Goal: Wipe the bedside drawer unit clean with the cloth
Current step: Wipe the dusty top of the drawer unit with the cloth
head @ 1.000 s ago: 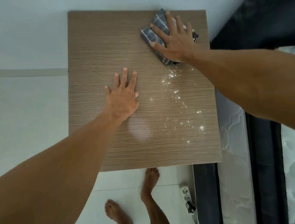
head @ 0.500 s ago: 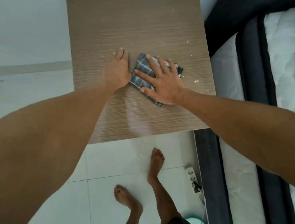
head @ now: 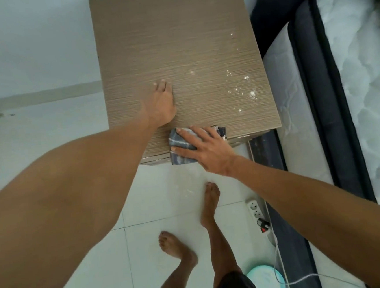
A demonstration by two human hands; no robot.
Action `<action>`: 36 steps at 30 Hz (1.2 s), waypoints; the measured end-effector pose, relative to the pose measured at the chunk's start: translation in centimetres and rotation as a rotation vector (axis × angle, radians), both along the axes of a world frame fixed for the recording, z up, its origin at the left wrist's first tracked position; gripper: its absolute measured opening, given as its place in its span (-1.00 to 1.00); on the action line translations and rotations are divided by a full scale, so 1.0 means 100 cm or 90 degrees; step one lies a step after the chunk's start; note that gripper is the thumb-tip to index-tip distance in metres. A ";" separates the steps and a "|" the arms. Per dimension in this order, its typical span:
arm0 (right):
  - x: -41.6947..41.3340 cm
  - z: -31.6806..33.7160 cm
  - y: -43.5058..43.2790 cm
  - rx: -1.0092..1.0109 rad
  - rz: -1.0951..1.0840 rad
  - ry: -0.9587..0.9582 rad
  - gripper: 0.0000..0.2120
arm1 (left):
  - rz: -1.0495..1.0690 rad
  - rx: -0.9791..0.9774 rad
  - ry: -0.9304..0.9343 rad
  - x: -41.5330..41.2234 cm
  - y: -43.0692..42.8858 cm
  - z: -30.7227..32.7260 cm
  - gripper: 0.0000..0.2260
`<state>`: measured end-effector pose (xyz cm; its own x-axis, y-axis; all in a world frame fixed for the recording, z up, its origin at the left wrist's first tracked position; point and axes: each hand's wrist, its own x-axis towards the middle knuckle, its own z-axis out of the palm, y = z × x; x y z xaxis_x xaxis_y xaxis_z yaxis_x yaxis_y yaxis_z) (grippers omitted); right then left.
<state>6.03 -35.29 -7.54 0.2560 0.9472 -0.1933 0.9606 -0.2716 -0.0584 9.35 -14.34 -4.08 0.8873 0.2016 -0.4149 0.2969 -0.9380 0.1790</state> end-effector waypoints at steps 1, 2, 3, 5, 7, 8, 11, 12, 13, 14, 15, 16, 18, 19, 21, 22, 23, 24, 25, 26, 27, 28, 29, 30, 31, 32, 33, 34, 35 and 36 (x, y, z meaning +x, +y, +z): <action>-0.003 0.003 -0.003 -0.006 0.029 0.006 -0.17 | -0.008 -0.010 -0.001 -0.001 -0.002 0.000 -0.40; -0.004 0.007 -0.007 -0.016 0.065 0.010 -0.19 | -0.017 -0.018 0.002 -0.001 -0.003 0.000 -0.39; -0.003 0.011 -0.011 -0.026 0.100 0.012 -0.23 | -0.017 -0.027 0.006 0.000 -0.006 0.002 -0.39; 0.004 0.022 -0.021 -0.042 0.141 0.018 -0.30 | -0.010 -0.039 0.017 0.004 -0.013 0.005 -0.38; 0.024 0.032 -0.029 -0.049 0.127 0.027 -0.33 | -0.015 -0.045 0.006 0.013 -0.019 0.009 -0.39; 0.039 0.037 -0.032 -0.049 0.108 0.027 -0.32 | -0.020 -0.043 -0.006 0.019 -0.021 0.011 -0.39; 0.101 0.056 -0.033 -0.040 0.048 -0.003 -0.26 | -0.032 -0.044 -0.035 0.042 -0.026 0.017 -0.42; 0.124 0.063 -0.031 -0.043 0.021 -0.012 -0.24 | -0.027 -0.046 -0.039 0.052 -0.026 0.018 -0.42; 0.147 0.069 -0.028 -0.049 -0.006 -0.021 -0.24 | -0.017 -0.049 -0.037 0.061 -0.027 0.018 -0.40; 0.171 0.074 -0.024 -0.049 -0.032 -0.031 -0.26 | -0.011 -0.049 -0.029 0.071 -0.028 0.016 -0.37; 0.194 0.077 -0.019 -0.036 -0.059 -0.043 -0.29 | -0.004 -0.050 -0.021 0.081 -0.029 0.014 -0.36; 0.217 0.078 -0.013 -0.017 -0.087 -0.053 -0.33 | 0.003 -0.051 -0.010 0.091 -0.030 0.012 -0.35; 0.260 0.075 0.001 0.009 -0.144 -0.064 -0.39 | 0.019 -0.043 0.006 0.109 -0.032 0.005 -0.35; 0.280 0.072 0.009 0.021 -0.167 -0.061 -0.41 | 0.023 -0.035 0.013 0.116 -0.033 0.001 -0.34; 0.316 0.064 0.025 0.050 -0.200 -0.048 -0.44 | 0.032 -0.023 0.015 0.130 -0.035 -0.006 -0.32; 0.333 0.061 0.033 0.066 -0.216 -0.045 -0.46 | 0.039 -0.020 0.010 0.137 -0.034 -0.008 -0.31; 0.348 0.057 0.041 0.082 -0.231 -0.042 -0.47 | 0.045 -0.020 0.006 0.144 -0.033 -0.010 -0.29; 0.361 0.054 0.049 0.093 -0.248 -0.035 -0.48 | 0.049 -0.021 0.005 0.150 -0.032 -0.011 -0.28; 0.372 0.051 0.057 0.093 -0.269 -0.021 -0.47 | 0.054 -0.023 0.007 0.155 -0.031 -0.010 -0.26; 0.382 0.047 0.065 0.082 -0.296 0.002 -0.44 | 0.061 -0.023 0.012 0.158 -0.030 -0.010 -0.24; 0.391 0.042 0.073 0.060 -0.327 0.033 -0.42 | 0.067 -0.020 0.016 0.160 -0.030 -0.010 -0.23; 0.399 0.038 0.080 0.034 -0.355 0.064 -0.40 | 0.069 -0.016 0.017 0.162 -0.030 -0.009 -0.22; 0.405 0.035 0.087 0.007 -0.375 0.084 -0.35 | 0.068 -0.013 0.017 0.162 -0.030 -0.009 -0.22; 0.410 0.031 0.093 -0.018 -0.385 0.099 -0.30 | 0.064 -0.010 0.019 0.162 -0.030 -0.009 -0.22; 0.413 0.029 0.097 -0.037 -0.387 0.105 -0.28 | 0.060 -0.009 0.022 0.162 -0.031 -0.009 -0.22; 0.416 0.027 0.100 -0.053 -0.381 0.108 -0.28 | 0.059 -0.009 0.026 0.161 -0.031 -0.009 -0.22; 0.418 0.023 0.103 -0.067 -0.370 0.105 -0.30 | 0.060 -0.008 0.031 0.162 -0.031 -0.009 -0.22; 0.419 0.020 0.103 -0.077 -0.359 0.095 -0.32 | 0.061 -0.008 0.034 0.162 -0.031 -0.009 -0.23; 0.417 0.016 0.102 -0.083 -0.350 0.080 -0.34 | 0.063 -0.011 0.036 0.162 -0.032 -0.009 -0.23; 0.414 0.012 0.100 -0.082 -0.346 0.065 -0.35 | 0.063 -0.014 0.038 0.162 -0.032 -0.008 -0.23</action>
<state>47.44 -25.31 -6.35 0.6740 0.6516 -0.3480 0.6722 -0.7364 -0.0769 25.59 -17.58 -4.91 0.8366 0.2778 -0.4721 0.3990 -0.8995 0.1779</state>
